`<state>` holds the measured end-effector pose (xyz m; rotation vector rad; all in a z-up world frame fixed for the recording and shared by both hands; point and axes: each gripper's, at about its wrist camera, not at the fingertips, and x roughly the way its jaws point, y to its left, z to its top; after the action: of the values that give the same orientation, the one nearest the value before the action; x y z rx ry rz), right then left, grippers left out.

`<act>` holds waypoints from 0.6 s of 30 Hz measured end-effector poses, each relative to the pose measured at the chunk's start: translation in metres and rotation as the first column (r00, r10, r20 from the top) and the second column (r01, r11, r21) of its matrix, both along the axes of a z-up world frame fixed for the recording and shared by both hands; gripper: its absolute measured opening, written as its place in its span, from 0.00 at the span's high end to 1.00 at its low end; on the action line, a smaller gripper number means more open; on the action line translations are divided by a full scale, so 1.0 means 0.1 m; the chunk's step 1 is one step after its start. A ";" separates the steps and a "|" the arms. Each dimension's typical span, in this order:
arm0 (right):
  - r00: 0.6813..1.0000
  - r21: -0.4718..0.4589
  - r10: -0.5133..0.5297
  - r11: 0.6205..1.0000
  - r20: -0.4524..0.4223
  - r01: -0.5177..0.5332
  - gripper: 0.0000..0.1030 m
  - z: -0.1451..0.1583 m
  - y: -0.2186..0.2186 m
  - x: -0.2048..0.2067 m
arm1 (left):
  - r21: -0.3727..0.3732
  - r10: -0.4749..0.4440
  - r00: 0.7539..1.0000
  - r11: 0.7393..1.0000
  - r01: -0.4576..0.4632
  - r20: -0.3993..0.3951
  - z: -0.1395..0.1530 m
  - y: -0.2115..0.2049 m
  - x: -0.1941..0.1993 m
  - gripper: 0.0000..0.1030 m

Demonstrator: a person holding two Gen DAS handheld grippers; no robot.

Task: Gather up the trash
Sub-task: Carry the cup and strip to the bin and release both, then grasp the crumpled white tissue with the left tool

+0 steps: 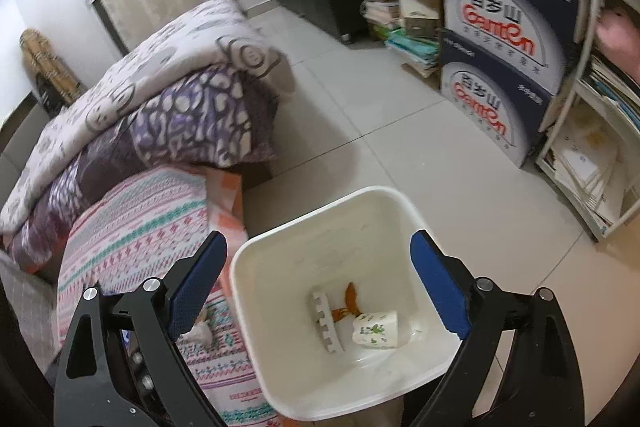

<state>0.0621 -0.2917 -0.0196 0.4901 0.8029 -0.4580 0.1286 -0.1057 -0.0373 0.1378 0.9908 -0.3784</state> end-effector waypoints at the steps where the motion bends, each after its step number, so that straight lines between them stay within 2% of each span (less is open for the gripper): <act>1: 1.000 -0.003 0.015 1.000 -0.005 -0.015 0.14 -0.01 0.06 0.03 | 0.003 0.017 1.000 1.000 -0.017 -0.002 0.00 0.07 0.04 0.15; 4: 0.998 -0.017 0.064 0.998 -0.026 -0.065 0.13 -0.04 0.25 0.13 | 0.017 0.094 0.995 0.995 -0.093 -0.016 -0.02 0.34 0.16 0.15; 8: 0.990 -0.045 0.127 0.991 -0.055 -0.130 0.12 -0.08 0.52 0.25 | 0.026 0.216 0.975 0.976 -0.215 -0.048 -0.05 0.76 0.35 0.15; 13: 0.977 -0.057 0.195 0.978 -0.088 -0.201 0.12 -0.14 0.79 0.38 | 0.031 0.372 0.925 0.928 -0.371 -0.079 -0.05 1.41 0.59 0.15; 17: 0.964 -0.058 0.243 0.966 -0.113 -0.250 0.12 -0.20 1.00 0.48 | 0.000 0.449 0.877 0.890 -0.456 -0.170 -0.13 1.91 0.69 0.15; 18: 0.960 -0.058 0.253 0.964 -0.117 -0.261 0.12 -0.21 1.04 0.49 | -0.011 0.471 0.858 0.876 -0.483 -0.205 -0.18 2.06 0.71 0.15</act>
<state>0.1116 -0.1876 -0.0404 0.2894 0.9377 -0.2729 0.2000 0.1006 -0.0552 -0.2079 1.1672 0.0385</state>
